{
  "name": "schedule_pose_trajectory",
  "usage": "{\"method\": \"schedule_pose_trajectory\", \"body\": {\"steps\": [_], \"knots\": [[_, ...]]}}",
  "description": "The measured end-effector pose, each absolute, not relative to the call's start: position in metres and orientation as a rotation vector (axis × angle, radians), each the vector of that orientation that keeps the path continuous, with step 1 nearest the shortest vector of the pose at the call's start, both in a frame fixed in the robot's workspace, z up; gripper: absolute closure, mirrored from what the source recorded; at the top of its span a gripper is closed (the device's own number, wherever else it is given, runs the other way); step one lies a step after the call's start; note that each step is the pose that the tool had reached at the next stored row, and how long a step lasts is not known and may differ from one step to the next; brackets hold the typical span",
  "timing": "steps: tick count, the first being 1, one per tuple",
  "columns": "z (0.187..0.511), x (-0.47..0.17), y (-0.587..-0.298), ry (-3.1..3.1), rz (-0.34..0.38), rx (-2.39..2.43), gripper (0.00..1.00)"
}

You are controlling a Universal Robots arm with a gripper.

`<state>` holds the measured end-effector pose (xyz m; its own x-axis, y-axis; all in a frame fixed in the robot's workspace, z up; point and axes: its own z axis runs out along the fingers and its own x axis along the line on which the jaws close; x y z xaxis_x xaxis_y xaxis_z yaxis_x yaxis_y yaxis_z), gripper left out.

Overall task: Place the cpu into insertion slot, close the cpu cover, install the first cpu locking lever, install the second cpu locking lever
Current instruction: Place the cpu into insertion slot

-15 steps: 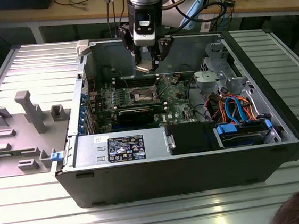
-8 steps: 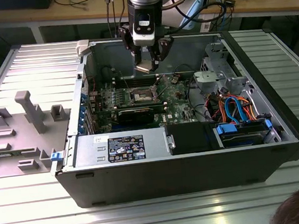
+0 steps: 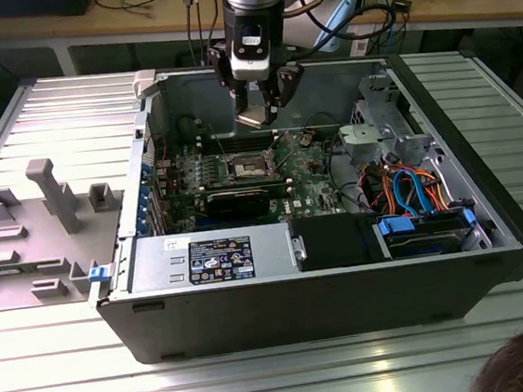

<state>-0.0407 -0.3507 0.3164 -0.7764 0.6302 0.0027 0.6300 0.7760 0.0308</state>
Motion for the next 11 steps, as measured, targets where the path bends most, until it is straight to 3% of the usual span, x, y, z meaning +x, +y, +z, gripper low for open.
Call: {"method": "schedule_pose_trajectory", "body": {"steps": [11], "knots": [[0.3163, -0.0407, -0.3507, 2.942, 0.046, 1.076, 0.45]]}}
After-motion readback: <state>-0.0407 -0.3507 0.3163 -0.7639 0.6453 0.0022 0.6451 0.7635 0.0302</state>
